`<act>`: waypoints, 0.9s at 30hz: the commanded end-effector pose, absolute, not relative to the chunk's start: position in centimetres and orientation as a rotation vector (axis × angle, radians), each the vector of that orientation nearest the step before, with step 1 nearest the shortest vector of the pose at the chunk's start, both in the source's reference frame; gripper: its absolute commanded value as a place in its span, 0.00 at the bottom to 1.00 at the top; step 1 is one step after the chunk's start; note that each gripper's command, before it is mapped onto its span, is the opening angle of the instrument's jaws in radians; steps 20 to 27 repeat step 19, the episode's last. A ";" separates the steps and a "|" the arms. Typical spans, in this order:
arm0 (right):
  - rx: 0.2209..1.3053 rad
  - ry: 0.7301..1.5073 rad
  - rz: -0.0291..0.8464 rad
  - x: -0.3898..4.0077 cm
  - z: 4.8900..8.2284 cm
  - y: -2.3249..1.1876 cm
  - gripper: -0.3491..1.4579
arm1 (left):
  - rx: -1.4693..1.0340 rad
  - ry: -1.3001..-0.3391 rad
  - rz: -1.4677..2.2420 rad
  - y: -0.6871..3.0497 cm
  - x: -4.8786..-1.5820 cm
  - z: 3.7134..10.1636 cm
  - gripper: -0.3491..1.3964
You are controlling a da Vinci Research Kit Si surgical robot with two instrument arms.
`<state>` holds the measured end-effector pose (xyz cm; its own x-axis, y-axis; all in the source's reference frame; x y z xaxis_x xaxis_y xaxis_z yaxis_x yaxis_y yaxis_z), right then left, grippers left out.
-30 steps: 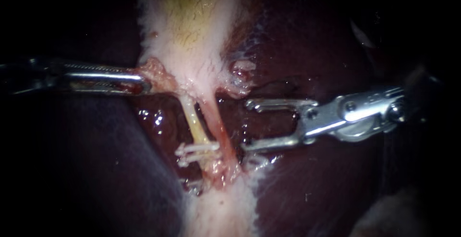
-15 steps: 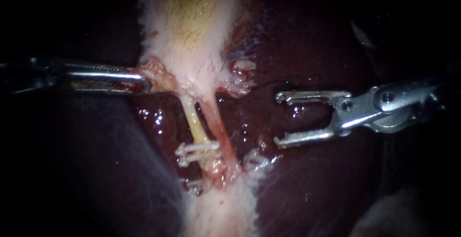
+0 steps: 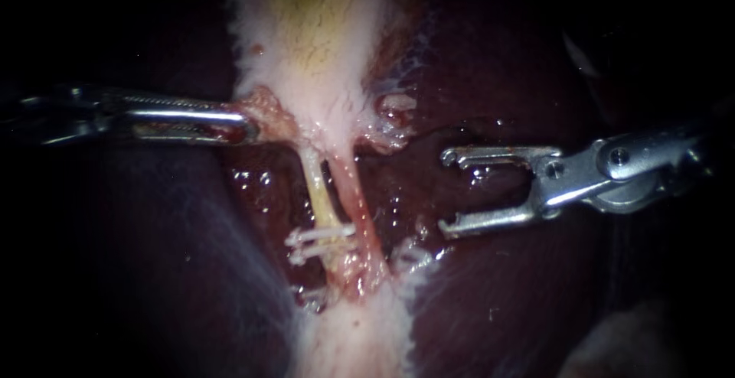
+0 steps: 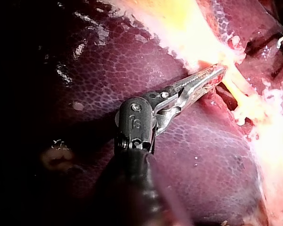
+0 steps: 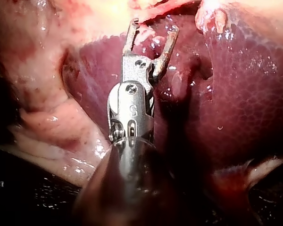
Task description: Going back second clip left tube
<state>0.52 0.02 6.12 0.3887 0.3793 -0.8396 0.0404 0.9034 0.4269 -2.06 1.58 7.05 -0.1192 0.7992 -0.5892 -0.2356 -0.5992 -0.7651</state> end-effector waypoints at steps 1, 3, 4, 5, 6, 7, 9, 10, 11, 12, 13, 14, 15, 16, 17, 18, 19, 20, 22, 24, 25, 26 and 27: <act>0.413 1.160 0.224 0.52 6.12 0.01 0.47 | -1.416 -0.652 1.807 1.58 -2.08 7.08 0.00; 0.413 1.160 0.223 0.52 6.12 0.01 0.47 | -1.417 -0.648 1.808 1.58 -2.11 7.14 0.00; 0.413 1.160 0.223 0.52 6.11 0.01 0.47 | -1.417 -0.647 1.809 1.58 -2.13 7.16 0.00; 0.413 1.160 0.223 0.52 6.11 0.01 0.47 | -1.417 -0.646 1.809 1.59 -2.14 7.19 0.00; 0.413 1.160 0.223 0.52 6.11 0.01 0.47 | -1.417 -0.645 1.809 1.59 -2.15 7.21 0.00; 0.413 1.160 0.223 0.52 6.11 0.01 0.47 | -1.417 -0.645 1.810 1.60 -2.16 7.23 0.00; 0.413 1.160 0.223 0.52 6.11 0.01 0.47 | -1.418 -0.644 1.810 1.60 -2.17 7.26 0.00; 0.413 1.160 0.223 0.52 6.11 0.01 0.47 | -1.415 -0.644 1.813 1.60 -2.17 7.27 0.00; 0.413 1.160 0.223 0.52 6.11 0.01 0.47 | -1.415 -0.644 1.813 1.60 -2.17 7.27 0.00; 0.413 1.160 0.223 0.51 6.11 0.01 0.47 | -1.415 -0.644 1.813 1.60 -2.17 7.27 0.00; 0.413 1.160 0.223 0.51 6.11 0.01 0.47 | -1.415 -0.644 1.813 1.60 -2.17 7.27 0.00; 0.413 1.160 0.223 0.51 6.11 0.01 0.47 | -1.415 -0.644 1.813 1.60 -2.17 7.27 0.00; 0.413 1.160 0.223 0.51 6.11 0.01 0.47 | -1.415 -0.644 1.813 1.60 -2.17 7.27 0.00; 0.413 1.160 0.223 0.51 6.11 0.01 0.47 | -1.415 -0.644 1.813 1.60 -2.17 7.27 0.00; 0.413 1.160 0.223 0.51 6.11 0.01 0.47 | -1.415 -0.644 1.813 1.60 -2.17 7.27 0.00; 0.413 1.160 0.223 0.51 6.11 0.01 0.47 | -1.415 -0.644 1.813 1.60 -2.17 7.27 0.00; 0.413 1.160 0.223 0.51 6.11 0.01 0.47 | -1.415 -0.644 1.813 1.60 -2.17 7.27 0.00; 0.413 1.160 0.223 0.51 6.11 0.01 0.47 | -1.415 -0.644 1.813 1.60 -2.17 7.27 0.00; 0.413 1.160 0.223 0.51 6.11 0.01 0.47 | -1.415 -0.644 1.813 1.60 -2.17 7.27 0.00; 0.413 1.160 0.223 0.51 6.11 0.01 0.47 | -1.415 -0.644 1.813 1.60 -2.17 7.27 0.00; 0.413 1.160 0.223 0.51 6.11 0.01 0.47 | -1.415 -0.644 1.813 1.60 -2.17 7.27 0.00; 0.413 1.160 0.223 0.51 6.11 0.01 0.47 | -1.415 -0.644 1.813 1.60 -2.17 7.27 0.00; 0.413 1.160 0.223 0.51 6.11 0.01 0.47 | -1.415 -0.644 1.813 1.60 -2.17 7.27 0.00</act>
